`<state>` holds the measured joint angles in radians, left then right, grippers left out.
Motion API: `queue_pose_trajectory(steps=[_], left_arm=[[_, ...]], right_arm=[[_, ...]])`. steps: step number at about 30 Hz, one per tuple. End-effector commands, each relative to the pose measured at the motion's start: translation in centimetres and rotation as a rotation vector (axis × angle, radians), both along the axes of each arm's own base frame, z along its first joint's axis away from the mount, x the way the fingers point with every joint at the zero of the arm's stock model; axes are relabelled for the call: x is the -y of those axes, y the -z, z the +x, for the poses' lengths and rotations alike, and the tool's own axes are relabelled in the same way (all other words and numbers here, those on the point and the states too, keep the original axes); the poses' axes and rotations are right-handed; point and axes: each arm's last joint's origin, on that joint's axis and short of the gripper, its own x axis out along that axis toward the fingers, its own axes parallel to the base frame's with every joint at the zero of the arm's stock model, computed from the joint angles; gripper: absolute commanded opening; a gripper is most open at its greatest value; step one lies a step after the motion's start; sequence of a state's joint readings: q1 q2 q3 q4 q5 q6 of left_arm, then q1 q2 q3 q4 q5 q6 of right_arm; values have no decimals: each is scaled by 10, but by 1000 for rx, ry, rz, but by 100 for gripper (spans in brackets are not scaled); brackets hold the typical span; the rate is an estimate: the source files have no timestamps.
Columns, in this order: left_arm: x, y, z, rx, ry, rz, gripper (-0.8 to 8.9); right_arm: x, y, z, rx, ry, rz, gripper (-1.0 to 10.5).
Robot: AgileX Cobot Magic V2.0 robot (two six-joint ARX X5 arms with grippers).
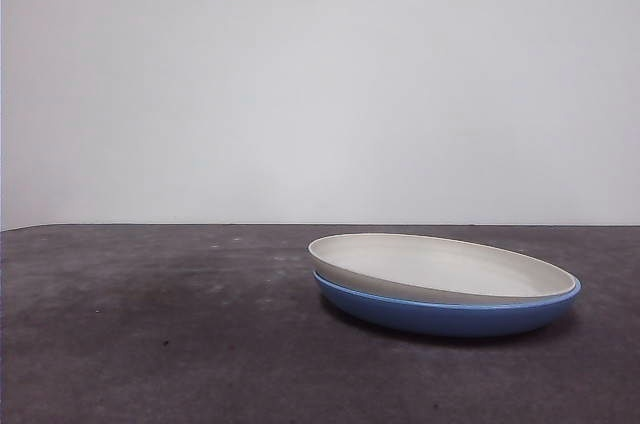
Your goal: Pick up the white plate, put it on the blue plate, put it on desk
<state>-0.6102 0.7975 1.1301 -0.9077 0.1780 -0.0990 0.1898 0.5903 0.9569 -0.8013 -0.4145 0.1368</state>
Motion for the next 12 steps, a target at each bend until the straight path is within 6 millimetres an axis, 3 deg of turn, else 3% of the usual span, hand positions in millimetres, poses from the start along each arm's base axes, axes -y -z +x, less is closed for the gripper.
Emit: queue_pose_trajectory(steps=[1,6,12], left_arm=[[-2,0,-3,26,-12,-26,564],[-4,0,-6,43,-24,-28,564],[-6,-1,-9,51,-25,-33,564]], right_arm=[[-1,-4,3,-24,26,29,583],[-5,6,24,-170,64,39,583],[-14,35,72,-412,68,-16,583]])
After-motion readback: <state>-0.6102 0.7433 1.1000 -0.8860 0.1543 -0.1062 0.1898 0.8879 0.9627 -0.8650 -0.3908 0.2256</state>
